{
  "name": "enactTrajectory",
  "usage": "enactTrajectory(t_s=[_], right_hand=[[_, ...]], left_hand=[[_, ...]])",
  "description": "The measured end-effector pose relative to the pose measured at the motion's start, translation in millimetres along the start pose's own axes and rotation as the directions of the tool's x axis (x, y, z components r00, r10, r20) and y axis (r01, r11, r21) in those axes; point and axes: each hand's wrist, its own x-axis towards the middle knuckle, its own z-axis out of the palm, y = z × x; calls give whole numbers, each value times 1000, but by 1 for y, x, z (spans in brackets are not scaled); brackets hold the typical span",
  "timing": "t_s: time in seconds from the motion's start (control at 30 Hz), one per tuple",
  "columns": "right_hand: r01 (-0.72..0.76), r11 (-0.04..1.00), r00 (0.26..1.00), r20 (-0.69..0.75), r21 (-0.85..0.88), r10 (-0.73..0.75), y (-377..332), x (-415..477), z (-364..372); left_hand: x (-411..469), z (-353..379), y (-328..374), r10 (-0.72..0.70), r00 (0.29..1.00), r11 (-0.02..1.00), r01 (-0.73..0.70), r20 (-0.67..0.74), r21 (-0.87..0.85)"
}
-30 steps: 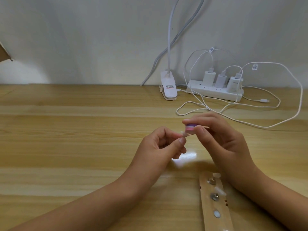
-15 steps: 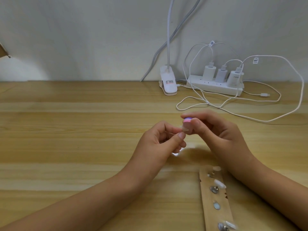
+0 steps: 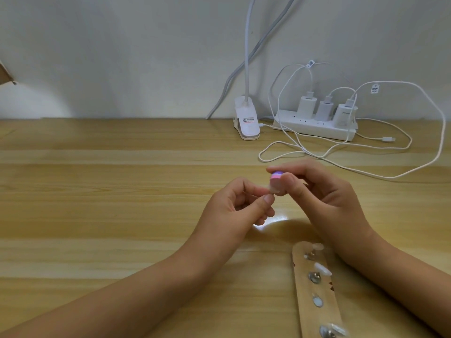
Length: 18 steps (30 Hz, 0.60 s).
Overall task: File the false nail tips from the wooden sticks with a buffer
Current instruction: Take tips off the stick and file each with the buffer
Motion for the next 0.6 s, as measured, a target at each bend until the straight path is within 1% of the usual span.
enactTrajectory(t_s=[0.1, 0.2, 0.3, 0.4, 0.5, 0.6], right_hand=[[-59, 998, 998, 27, 23, 59, 0, 1, 0], [0, 1000, 1000, -6, 11, 0, 1, 1, -1], [-13, 1000, 1000, 2, 25, 13, 0, 0, -2], [37, 999, 999, -7, -8, -37, 1, 0, -3], [-18, 999, 1000, 12, 44, 17, 3, 0, -2], [52, 999, 999, -3, 2, -52, 3, -1, -2]], left_hand=[[0, 0, 0, 5, 1000, 1000, -5, 0, -7], [-1, 0, 1, 6, 1000, 1000, -6, 11, -11], [0, 0, 2, 9, 1000, 1000, -9, 10, -18], [0, 0, 2, 3, 1000, 1000, -3, -7, -29], [-1, 0, 2, -4, 1000, 1000, 3, -15, -28], [-1, 0, 2, -4, 1000, 1000, 3, -14, -28]])
